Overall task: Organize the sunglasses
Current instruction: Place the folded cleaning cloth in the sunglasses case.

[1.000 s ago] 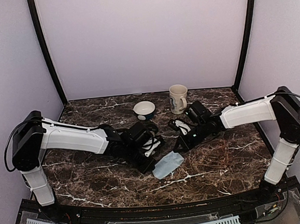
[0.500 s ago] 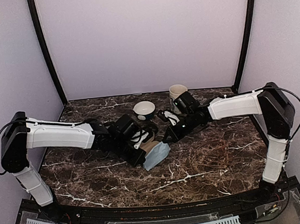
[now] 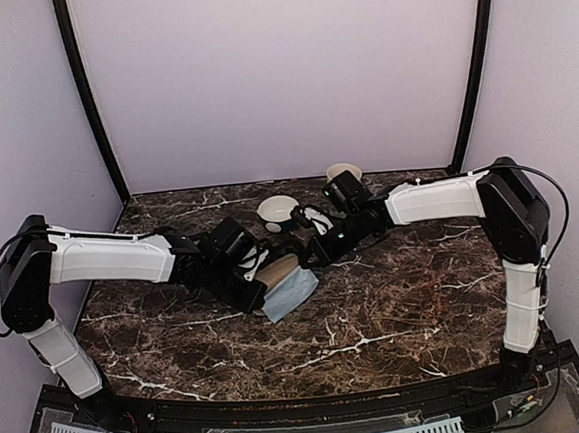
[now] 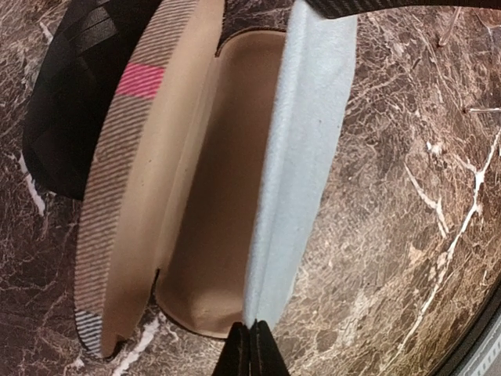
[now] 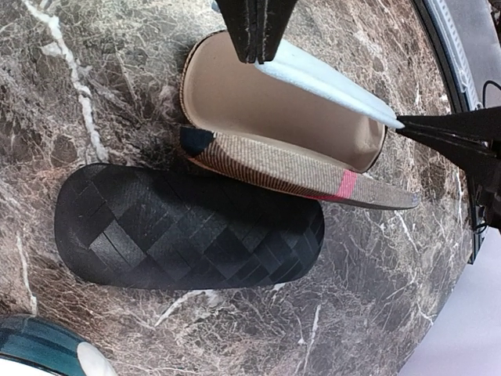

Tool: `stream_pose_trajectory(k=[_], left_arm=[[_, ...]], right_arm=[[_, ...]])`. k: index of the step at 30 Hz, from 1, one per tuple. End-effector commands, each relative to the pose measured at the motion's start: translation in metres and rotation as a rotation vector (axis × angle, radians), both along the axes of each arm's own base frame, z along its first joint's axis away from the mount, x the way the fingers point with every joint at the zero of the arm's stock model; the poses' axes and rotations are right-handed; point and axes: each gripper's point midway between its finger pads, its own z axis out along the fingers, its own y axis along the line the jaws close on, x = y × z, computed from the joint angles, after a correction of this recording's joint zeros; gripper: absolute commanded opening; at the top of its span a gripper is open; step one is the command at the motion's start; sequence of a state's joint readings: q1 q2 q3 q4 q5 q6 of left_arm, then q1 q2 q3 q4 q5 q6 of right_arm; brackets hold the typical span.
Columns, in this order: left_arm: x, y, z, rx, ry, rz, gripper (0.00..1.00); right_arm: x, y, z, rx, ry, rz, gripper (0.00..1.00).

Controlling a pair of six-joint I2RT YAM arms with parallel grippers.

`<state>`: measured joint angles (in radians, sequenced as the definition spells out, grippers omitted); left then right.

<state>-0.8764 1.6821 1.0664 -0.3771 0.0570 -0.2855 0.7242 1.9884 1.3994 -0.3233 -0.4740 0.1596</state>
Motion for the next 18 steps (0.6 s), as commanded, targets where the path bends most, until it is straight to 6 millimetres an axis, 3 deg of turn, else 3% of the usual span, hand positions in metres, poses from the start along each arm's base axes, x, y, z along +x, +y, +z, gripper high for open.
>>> stream_pose_trajectory(k=[1,18], left_arm=[[0.004,0.012,0.014,-0.01,-0.021,0.038,0.0],[0.02,0.024,0.006,0.046,-0.049,0.1,0.0]], right_arm=[[0.01,0.006,0.007,0.019,-0.015,-0.009,0.0],[0.016,0.019,0.003,0.027,-0.023,-0.021,0.0]])
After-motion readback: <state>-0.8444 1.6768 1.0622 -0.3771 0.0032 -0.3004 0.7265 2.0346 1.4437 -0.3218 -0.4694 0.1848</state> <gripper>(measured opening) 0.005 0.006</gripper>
